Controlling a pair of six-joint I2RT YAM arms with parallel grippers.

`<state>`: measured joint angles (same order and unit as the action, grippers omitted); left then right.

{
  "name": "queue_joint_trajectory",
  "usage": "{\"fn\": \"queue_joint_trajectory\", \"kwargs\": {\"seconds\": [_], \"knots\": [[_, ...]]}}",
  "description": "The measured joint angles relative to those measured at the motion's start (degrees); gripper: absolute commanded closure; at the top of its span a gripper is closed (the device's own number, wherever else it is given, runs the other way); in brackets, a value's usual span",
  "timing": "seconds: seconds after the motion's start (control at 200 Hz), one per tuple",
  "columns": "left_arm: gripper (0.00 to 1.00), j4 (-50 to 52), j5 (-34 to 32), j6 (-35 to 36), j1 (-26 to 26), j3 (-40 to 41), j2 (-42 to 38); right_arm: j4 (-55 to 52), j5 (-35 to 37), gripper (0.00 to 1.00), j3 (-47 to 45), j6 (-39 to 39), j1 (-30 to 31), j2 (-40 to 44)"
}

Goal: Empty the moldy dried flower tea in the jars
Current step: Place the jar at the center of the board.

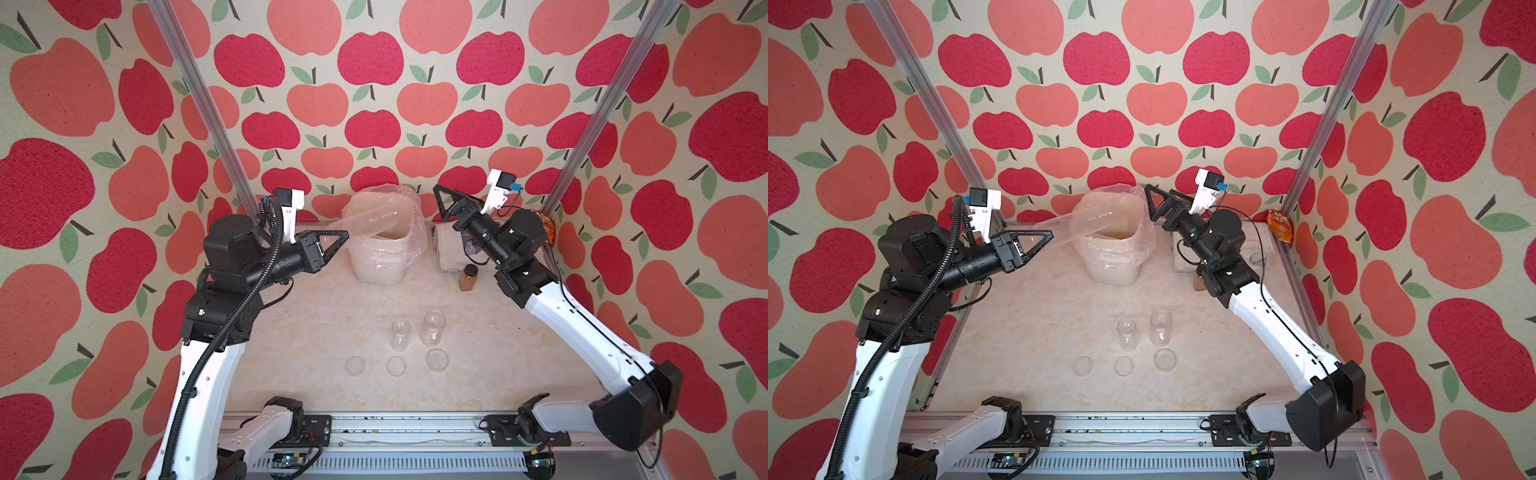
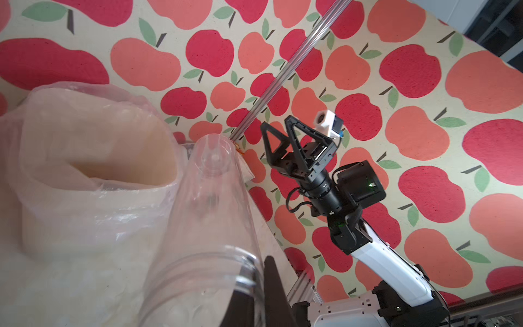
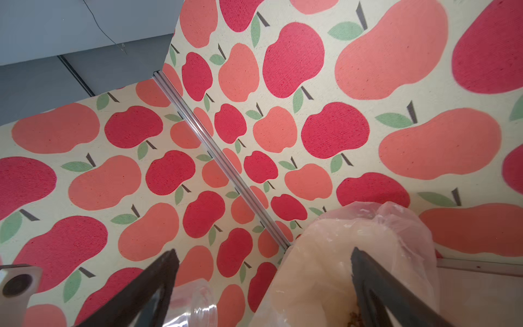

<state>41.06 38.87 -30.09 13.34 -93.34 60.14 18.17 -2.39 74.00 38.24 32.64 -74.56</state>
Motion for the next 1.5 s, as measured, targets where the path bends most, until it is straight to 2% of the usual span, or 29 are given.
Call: {"fn": "queue_joint_trajectory", "kwargs": {"seconds": [0.14, 0.325, 0.54, 0.715, 0.986, 1.496], "knots": [[1.0, 15.47, -10.84, 4.76, 6.19, -6.71, 3.45, -8.04, 2.91, 0.01, -0.85, -8.7, -1.9, 4.0], [1.0, 31.21, -24.33, 6.54, 16.02, -9.42, 12.2, -16.22, 5.05, 0.01, -4.24, -16.17, -4.55, 7.1], [1.0, 42.34, -32.39, 7.32, 20.65, -10.03, 25.44, -21.31, 5.4, 0.01, -9.94, -19.43, -7.21, 10.01], [1.0, 43.58, -33.31, 8.02, 21.07, -8.39, 27.98, -22.84, 5.29, 0.01, -12.44, -19.78, -9.4, 11.21], [1.0, 41.9, -30.47, 9.03, 21.07, -2.84, 27.76, -23.26, 4.22, 0.01, -14.4, -19.78, -11.3, 12.55], [1.0, 33.68, -26.32, 9.03, 20.79, 6.78, 27.74, -24.3, 3.82, 0.01, -15.76, -19.76, -12.04, 14.14]]}}
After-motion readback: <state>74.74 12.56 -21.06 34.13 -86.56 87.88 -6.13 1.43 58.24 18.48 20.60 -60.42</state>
